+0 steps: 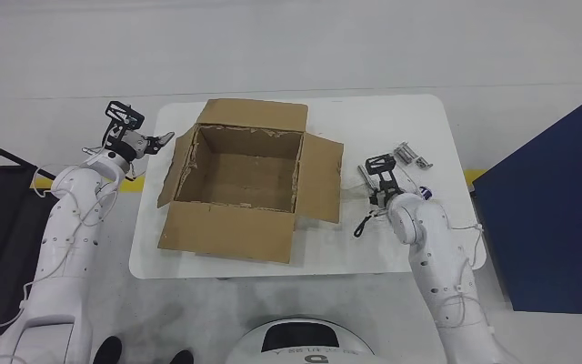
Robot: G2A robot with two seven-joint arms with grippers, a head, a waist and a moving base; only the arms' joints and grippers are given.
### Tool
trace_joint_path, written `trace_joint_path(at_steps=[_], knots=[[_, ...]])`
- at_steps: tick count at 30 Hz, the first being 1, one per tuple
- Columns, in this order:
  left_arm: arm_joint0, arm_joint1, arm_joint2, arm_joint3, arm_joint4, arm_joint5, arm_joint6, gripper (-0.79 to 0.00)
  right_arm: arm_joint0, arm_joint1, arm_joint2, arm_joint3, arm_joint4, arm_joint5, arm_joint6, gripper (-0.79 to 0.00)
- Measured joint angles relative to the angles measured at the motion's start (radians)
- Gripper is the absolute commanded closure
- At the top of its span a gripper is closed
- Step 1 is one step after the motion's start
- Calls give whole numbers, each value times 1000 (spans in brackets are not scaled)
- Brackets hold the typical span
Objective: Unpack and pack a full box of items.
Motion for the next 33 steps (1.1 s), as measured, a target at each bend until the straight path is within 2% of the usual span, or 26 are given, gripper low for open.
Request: trace_joint_path(at_steps=[11, 12, 13, 15, 20, 28, 30, 33], knots=[[0, 0, 0, 0, 0, 0, 0, -785, 67, -4, -48, 75, -39, 6, 38, -179], [0, 0, 0, 0, 0, 0, 0, -785, 74, -5, -51, 84, -40, 13, 42, -157], [0, 0, 0, 0, 0, 0, 0, -785, 78, -5, -53, 90, -40, 15, 44, -71], [0, 0, 0, 0, 0, 0, 0, -785, 84, -5, -56, 100, -40, 13, 48, 0], [0, 0, 0, 0, 0, 0, 0, -785, 79, -2, -45, 94, -30, -6, 55, 0], [0, 0, 0, 0, 0, 0, 0, -785, 7, 9, 19, -20, 29, -38, 21, 0], [0, 0, 0, 0, 0, 0, 0, -785, -21, 13, 45, -58, 76, -81, 4, 0], [0, 0, 0, 0, 0, 0, 0, -785, -68, 25, 120, -100, 204, -202, -37, 0]])
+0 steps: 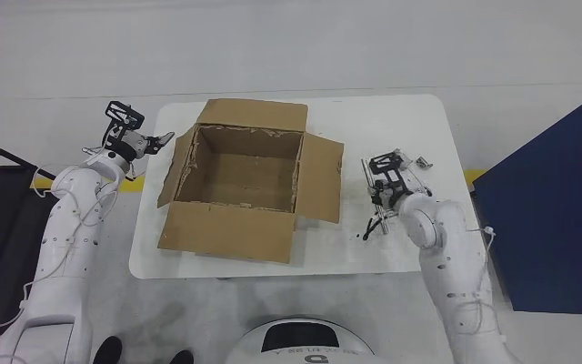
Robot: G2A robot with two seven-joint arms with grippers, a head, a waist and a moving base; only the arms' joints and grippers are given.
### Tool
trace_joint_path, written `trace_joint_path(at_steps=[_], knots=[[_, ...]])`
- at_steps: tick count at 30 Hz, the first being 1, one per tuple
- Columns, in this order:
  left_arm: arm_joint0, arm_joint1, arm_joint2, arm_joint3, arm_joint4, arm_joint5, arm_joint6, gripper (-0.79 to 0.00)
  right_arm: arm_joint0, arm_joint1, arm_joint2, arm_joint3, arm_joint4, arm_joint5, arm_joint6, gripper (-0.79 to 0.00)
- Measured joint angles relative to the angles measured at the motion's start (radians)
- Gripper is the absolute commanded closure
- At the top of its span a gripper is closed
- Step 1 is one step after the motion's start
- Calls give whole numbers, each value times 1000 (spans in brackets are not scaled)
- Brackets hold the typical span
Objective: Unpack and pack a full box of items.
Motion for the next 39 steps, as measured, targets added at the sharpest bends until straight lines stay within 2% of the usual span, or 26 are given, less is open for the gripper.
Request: trace_joint_path(at_steps=[7, 14, 19, 22, 29, 36, 39], knots=[[0, 0, 0, 0, 0, 0, 0, -785, -55, 22, 188, 23, 404, -239, -49, 0], [0, 0, 0, 0, 0, 0, 0, -785, -22, 45, 261, 142, 782, -392, 38, 0], [0, 0, 0, 0, 0, 0, 0, -785, 10, 70, 291, 244, 1068, -495, 172, 0], [0, 0, 0, 0, 0, 0, 0, -785, 24, 95, 262, 276, 1206, -484, 209, 0], [0, 0, 0, 0, 0, 0, 0, -785, 41, 164, 196, 330, 1380, -469, 218, 0], [0, 0, 0, 0, 0, 0, 0, -785, 5, 247, 182, 392, 1641, -479, 207, 0], [0, 0, 0, 0, 0, 0, 0, -785, -13, 279, 173, 401, 1697, -497, 190, 0]])
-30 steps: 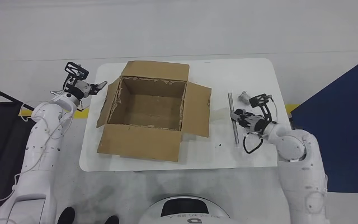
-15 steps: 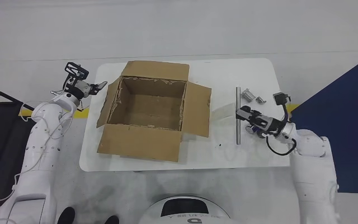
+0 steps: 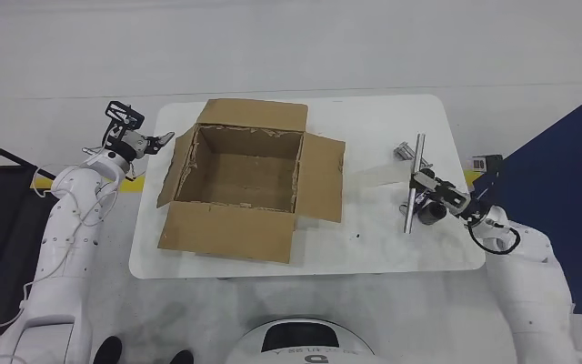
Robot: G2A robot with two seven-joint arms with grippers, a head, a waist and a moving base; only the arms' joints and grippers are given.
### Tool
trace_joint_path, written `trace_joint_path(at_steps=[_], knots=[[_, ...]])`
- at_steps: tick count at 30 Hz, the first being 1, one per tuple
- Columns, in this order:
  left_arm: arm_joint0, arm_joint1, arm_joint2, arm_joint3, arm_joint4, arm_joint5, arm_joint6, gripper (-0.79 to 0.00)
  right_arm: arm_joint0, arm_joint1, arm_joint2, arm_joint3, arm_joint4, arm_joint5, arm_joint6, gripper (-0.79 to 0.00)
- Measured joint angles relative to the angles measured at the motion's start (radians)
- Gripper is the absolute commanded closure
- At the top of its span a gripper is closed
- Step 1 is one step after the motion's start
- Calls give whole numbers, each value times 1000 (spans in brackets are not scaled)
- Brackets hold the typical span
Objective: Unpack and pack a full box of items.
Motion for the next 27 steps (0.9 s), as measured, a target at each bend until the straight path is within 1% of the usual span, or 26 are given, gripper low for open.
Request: trace_joint_path(at_steps=[5, 8, 13, 17, 19, 21, 23, 25, 27], knots=[[0, 0, 0, 0, 0, 0, 0, -785, -10, 46, -40, 4, 19, -23, -23, 0], [13, 1, 7, -27, 30, 25, -3, -785, -5, 69, -54, 31, -52, -53, -54, 0], [27, 2, 14, -49, 83, 79, -11, -785, -4, 70, -54, 33, -54, -55, -55, 0], [29, 2, 13, -42, 79, 79, -17, -785, -4, 70, -55, 33, -54, -55, -56, 0], [29, 3, 17, -41, 89, 77, -19, -785, -2, 68, -66, 25, -44, -30, -69, 0], [28, 3, 21, -39, 98, 76, -18, -785, 10, 67, -76, 31, -26, 1, -67, 0], [24, 3, 22, -34, 100, 76, -17, -785, 25, 68, -77, 60, 2, 7, -58, 0], [18, 3, 24, -27, 100, 74, -15, -785, 43, 67, -80, 104, 91, -8, -15, 0], [13, 3, 25, -24, 102, 71, -15, -785, 55, 71, -75, 142, 190, 16, 25, 0]])
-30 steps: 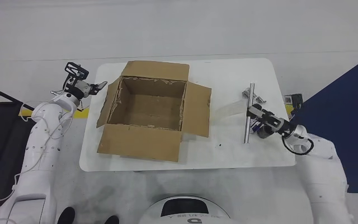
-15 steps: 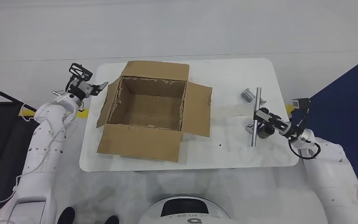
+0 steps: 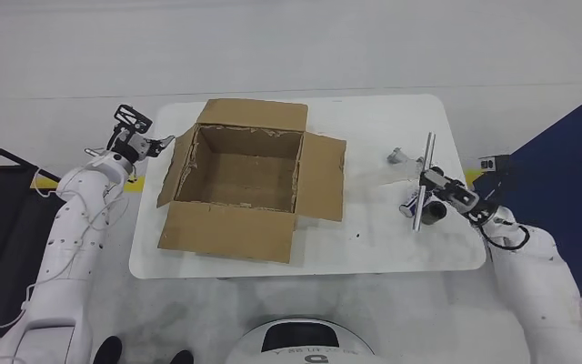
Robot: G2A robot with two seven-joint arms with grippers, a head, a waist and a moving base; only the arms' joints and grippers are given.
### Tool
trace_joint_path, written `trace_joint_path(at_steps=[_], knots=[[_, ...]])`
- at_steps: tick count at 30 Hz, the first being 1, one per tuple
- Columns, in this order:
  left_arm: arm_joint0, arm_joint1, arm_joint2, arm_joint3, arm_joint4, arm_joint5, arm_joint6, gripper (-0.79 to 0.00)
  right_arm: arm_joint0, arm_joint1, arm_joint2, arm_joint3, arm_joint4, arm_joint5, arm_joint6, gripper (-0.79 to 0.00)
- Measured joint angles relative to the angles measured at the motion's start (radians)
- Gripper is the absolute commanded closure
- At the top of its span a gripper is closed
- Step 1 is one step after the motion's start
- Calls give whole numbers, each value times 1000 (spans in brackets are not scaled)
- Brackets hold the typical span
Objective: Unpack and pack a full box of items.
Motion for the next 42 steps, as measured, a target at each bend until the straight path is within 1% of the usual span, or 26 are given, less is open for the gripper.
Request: trace_joint_path(at_steps=[6, 8, 12, 19, 22, 26, 29, 32, 33, 36, 42], knots=[[-8, -1, 9, 10, 1, -8, 1, -785, -24, 14, 52, 14, 211, 71, 62, 0], [-10, -2, 17, 14, 7, -14, 0, -785, -33, 17, 65, -3, 232, 89, 80, 0], [-15, -6, 46, 23, 21, -33, -1, -785, -30, 19, 41, -76, 161, 96, 87, 0], [-25, -19, 116, 36, 44, -62, 3, -785, 3, 23, -45, -210, -4, 90, 80, 0], [-44, -26, 138, 52, 19, -86, -3, -785, 20, 25, -77, -264, -73, 98, 89, 0], [-61, -33, 170, 46, 19, -109, 13, -785, 50, 24, -112, -314, -130, 126, 90, 0], [-63, -36, 186, 32, 17, -128, 26, -785, 73, 20, -138, -353, -187, 181, 39, 0], [-64, -37, 193, 31, 19, -128, 34, -785, 95, 13, -173, -386, -244, 241, -39, 0], [-63, -37, 193, 34, 18, -129, 37, -785, 104, 10, -189, -399, -271, 267, -78, 0], [-67, -36, 180, 55, 2, -119, 38, -785, 120, 4, -226, -428, -323, 324, -141, 0], [-71, -35, 169, 67, -7, -107, 34, -785, 122, 4, -230, -433, -335, 331, -143, 0]])
